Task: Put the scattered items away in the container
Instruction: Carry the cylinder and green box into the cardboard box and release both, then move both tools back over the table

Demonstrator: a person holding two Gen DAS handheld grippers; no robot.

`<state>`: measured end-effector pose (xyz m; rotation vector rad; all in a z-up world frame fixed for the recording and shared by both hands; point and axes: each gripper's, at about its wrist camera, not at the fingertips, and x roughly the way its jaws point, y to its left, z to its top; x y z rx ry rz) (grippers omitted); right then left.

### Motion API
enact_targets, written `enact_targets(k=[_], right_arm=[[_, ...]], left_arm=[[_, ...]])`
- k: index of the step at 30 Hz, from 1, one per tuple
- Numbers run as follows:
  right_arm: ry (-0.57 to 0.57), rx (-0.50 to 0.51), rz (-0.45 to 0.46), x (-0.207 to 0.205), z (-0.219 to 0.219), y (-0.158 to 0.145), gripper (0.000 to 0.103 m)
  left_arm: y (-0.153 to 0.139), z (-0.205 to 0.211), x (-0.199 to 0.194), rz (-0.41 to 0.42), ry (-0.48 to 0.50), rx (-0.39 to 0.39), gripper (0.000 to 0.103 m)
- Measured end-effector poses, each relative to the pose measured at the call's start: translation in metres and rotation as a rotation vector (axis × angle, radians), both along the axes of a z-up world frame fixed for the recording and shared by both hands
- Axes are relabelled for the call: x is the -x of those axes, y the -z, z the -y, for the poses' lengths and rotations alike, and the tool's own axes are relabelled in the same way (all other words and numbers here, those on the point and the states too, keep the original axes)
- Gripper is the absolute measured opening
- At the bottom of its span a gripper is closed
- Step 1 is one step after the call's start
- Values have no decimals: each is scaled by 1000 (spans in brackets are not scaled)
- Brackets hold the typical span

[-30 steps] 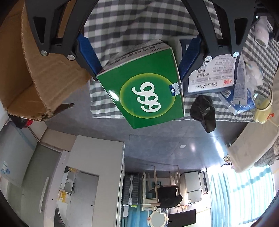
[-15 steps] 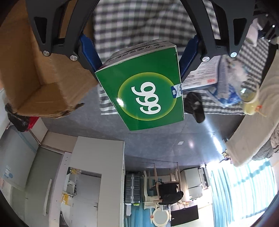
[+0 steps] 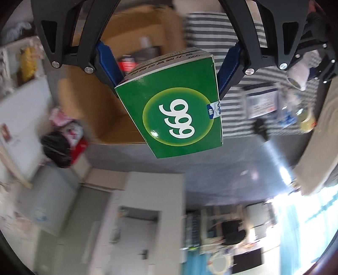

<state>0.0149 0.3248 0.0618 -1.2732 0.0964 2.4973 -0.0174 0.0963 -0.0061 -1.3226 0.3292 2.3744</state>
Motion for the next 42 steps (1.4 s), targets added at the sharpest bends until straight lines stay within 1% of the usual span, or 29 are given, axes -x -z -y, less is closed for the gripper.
enact_targets(k=[4, 6, 8, 11, 13, 16, 18, 19, 20, 21, 23, 24, 26, 29, 33, 35, 37, 40, 42], right_arm=[[124, -11, -9, -31, -51, -8, 84], [164, 7, 4, -41, -73, -3, 84], [191, 21, 36, -45, -90, 7, 84], [209, 41, 102, -39, -110, 28, 84], [213, 53, 147, -32, -120, 46, 84], [220, 85, 180, -25, -134, 67, 85], [218, 113, 206, -22, -140, 81, 86], [221, 116, 220, -20, -141, 87, 86], [224, 111, 235, -20, -142, 91, 86], [227, 103, 249, -20, -143, 95, 86], [226, 105, 257, -22, -144, 99, 86], [228, 108, 256, -23, -145, 99, 86], [236, 107, 249, -25, -146, 94, 86], [239, 122, 238, -28, -144, 83, 86], [201, 109, 217, -31, -123, 59, 86], [170, 104, 206, -28, -107, 48, 86], [136, 89, 196, -23, -89, 38, 86], [67, 68, 176, -11, -55, 24, 86], [15, 64, 166, -1, -30, 20, 86]], left_arm=[[-27, -68, -5, -30, 135, -33, 47], [-37, -99, -5, -34, 197, -49, 47], [-40, -128, -2, -21, 241, -60, 47], [-32, -173, 10, 1, 260, -29, 47], [-21, -199, 18, 21, 276, 1, 47], [-3, -222, 32, 59, 261, 4, 47], [9, -231, 37, 76, 256, 30, 51], [13, -235, 38, 83, 257, 48, 56], [16, -238, 40, 80, 255, 71, 71], [17, -239, 41, 63, 244, 90, 86], [16, -237, 43, 31, 241, 88, 99], [13, -235, 44, 26, 246, 77, 100], [8, -229, 47, 30, 250, 63, 101], [0, -219, 50, 39, 254, 66, 101], [-18, -191, 44, -6, 231, 99, 101], [-25, -168, 46, -21, 219, 121, 101], [-30, -140, 48, -18, 183, 127, 102], [-31, -90, 52, 4, 114, 140, 103], [-29, -59, 53, 4, 61, 152, 103]])
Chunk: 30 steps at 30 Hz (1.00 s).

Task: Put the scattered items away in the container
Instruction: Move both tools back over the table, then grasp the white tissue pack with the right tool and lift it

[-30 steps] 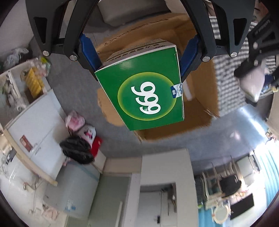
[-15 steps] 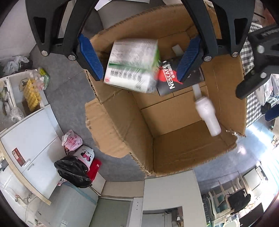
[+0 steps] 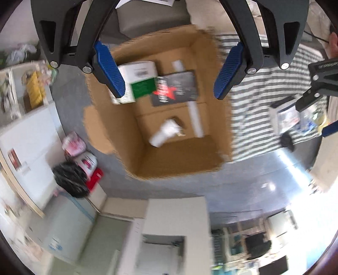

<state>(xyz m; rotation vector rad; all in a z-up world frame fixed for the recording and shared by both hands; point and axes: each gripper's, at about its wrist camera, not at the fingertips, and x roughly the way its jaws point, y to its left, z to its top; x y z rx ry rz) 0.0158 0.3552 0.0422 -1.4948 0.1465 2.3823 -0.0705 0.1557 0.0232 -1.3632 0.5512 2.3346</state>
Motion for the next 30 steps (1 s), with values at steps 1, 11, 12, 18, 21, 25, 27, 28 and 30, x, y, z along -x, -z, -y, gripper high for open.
enact_targets(k=[1, 11, 12, 18, 21, 25, 27, 28, 30], right_arm=[[-28, -2, -3, 7, 16, -2, 86], [-262, 32, 59, 69, 145, 25, 86], [-278, 37, 71, 75, 156, 32, 86], [-343, 67, 165, 107, 204, 70, 86], [-369, 79, 197, 121, 219, 84, 86], [-385, 78, 235, 141, 232, 103, 86], [-393, 78, 249, 150, 235, 113, 86], [-400, 84, 255, 155, 237, 118, 86], [-415, 100, 267, 161, 238, 124, 86]], left_arm=[[1, 18, 2, -5, -31, 5, 103], [22, 157, 16, 38, -245, -4, 103], [26, 168, 18, 43, -261, -4, 103], [52, 220, 35, 89, -334, -32, 103], [65, 239, 47, 109, -370, -37, 103], [84, 251, 61, 140, -392, -29, 103], [92, 253, 65, 144, -386, -18, 103], [96, 253, 66, 146, -380, -15, 103], [102, 253, 70, 159, -369, -19, 103]])
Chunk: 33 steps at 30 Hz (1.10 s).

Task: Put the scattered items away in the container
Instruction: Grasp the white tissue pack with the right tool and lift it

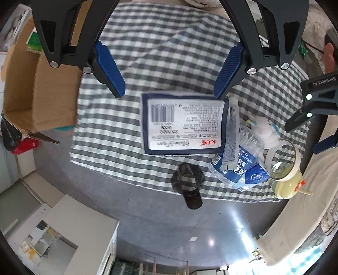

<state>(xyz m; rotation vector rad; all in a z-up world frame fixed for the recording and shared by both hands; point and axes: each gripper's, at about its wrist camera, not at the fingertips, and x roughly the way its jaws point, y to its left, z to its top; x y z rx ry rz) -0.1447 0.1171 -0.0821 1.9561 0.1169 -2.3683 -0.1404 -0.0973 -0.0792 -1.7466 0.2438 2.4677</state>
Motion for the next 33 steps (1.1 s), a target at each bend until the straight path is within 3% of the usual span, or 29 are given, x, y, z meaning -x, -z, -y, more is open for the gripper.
enact_targets(k=[7, 11, 15, 21, 26, 29, 33], right_arm=[[-100, -36, 45, 10, 16, 26, 86], [-123, 27, 70, 17, 21, 35, 86], [-128, 28, 85, 27, 26, 43, 87], [-160, 8, 82, 32, 33, 46, 91], [-210, 71, 50, 19, 35, 36, 99], [-256, -15, 18, 7, 46, 33, 103], [-293, -259, -6, 4, 62, 45, 103]], left_arm=[[16, -3, 11, 29, 18, -21, 103], [19, -4, 16, 18, 20, -8, 103], [17, -2, 20, 16, 18, -21, 103], [17, 4, 24, 15, 10, -16, 103], [18, 10, 26, 23, 2, -31, 103], [19, 13, 25, 28, -4, -31, 103], [23, 13, 27, 23, -10, -5, 103]])
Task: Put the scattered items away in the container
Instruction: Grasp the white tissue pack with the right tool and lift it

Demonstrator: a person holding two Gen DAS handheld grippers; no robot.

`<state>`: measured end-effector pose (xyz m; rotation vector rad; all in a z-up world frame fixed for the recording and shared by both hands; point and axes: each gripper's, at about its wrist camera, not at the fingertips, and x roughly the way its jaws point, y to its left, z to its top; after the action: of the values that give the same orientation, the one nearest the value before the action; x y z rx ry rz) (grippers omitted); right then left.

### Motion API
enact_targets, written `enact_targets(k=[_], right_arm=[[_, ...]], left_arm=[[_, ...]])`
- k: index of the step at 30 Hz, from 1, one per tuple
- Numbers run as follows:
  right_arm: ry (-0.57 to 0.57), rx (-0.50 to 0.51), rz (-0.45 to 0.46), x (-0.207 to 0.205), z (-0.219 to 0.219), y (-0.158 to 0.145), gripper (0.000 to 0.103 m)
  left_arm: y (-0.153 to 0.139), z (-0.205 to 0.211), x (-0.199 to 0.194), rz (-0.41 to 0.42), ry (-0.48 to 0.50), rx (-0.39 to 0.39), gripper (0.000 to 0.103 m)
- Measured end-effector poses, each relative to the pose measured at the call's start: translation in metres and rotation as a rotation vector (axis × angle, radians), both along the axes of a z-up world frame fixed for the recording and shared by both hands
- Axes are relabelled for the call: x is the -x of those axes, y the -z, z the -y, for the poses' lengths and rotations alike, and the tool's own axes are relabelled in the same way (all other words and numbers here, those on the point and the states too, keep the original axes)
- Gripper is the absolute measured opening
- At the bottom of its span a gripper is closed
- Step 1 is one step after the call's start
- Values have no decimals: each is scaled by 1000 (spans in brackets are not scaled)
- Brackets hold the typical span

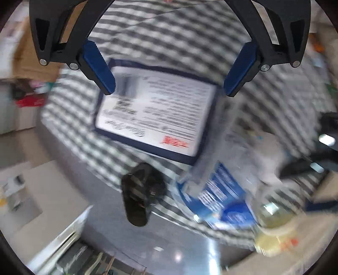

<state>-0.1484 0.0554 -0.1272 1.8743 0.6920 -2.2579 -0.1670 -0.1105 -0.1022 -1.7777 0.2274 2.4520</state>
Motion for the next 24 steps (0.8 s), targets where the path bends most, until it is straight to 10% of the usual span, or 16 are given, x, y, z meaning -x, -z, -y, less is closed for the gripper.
enact_targets(k=[18, 24], right_arm=[[39, -38, -55, 26, -6, 28, 98], [84, 2, -117, 13, -8, 2, 37]], left_arm=[[2, 5, 0, -10, -1, -6, 103], [2, 7, -1, -8, -3, -10, 103]])
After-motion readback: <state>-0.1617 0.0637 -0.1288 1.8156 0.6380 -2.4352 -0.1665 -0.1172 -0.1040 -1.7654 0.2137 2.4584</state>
